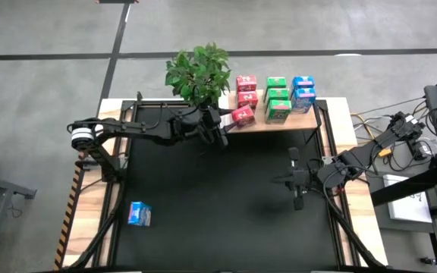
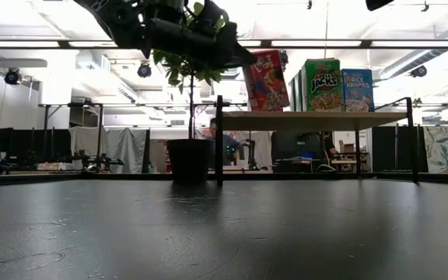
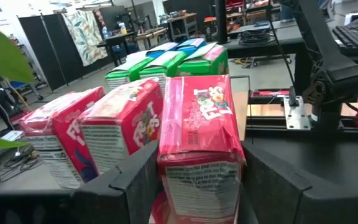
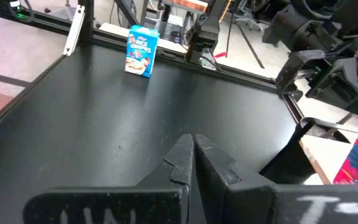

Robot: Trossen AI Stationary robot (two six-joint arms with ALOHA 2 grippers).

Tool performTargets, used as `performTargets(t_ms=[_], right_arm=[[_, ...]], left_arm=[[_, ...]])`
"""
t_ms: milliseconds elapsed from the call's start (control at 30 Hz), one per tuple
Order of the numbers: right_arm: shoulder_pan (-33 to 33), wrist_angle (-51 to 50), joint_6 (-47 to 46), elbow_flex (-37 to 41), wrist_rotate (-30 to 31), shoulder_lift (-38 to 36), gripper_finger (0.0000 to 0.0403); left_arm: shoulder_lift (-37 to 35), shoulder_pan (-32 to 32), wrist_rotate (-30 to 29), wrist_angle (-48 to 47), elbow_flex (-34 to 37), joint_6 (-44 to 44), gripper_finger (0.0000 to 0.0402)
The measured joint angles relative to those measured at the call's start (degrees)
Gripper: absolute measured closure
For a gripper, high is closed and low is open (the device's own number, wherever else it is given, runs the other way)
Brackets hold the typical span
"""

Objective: Stack cereal on shelf
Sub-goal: Put the red cereal box on the shelf

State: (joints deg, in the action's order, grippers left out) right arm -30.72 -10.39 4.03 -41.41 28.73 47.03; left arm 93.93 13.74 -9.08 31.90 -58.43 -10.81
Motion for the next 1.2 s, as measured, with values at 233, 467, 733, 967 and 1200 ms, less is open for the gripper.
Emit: performTargets(t_ms=[233, 467, 733, 967, 1200], right_arm=[[0.00, -0.02, 0.02, 0.00, 0.00, 0.00, 0.0394], [0.00, -0.02, 0.02, 0.00, 0.00, 0.00, 0.0394], [0.00, 0.04, -0.22, 0.00, 0.03, 0.00, 0.0394], [0.00, 0.48, -1.46, 0.03, 2.85, 0.00, 0.0394], [0.00, 4.15, -0.98, 1.18, 2.97, 0.03, 0.0394]], left_arm=[[0.00, 0.04, 0.02, 0.02, 0.00, 0.74, 0.0200], [-0.36, -0.12, 0.02, 0.08, 0.00, 0.83, 0.0200], [-4.28, -2.94, 0.02, -5.91, 0.00, -0.65, 0.0200], [-6.01, -7.70, -0.33, -13.85, 0.04, -2.23, 0.0211], [-5.57, -10.70, -1.46, -15.51, 1.22, -3.21, 0.0244]])
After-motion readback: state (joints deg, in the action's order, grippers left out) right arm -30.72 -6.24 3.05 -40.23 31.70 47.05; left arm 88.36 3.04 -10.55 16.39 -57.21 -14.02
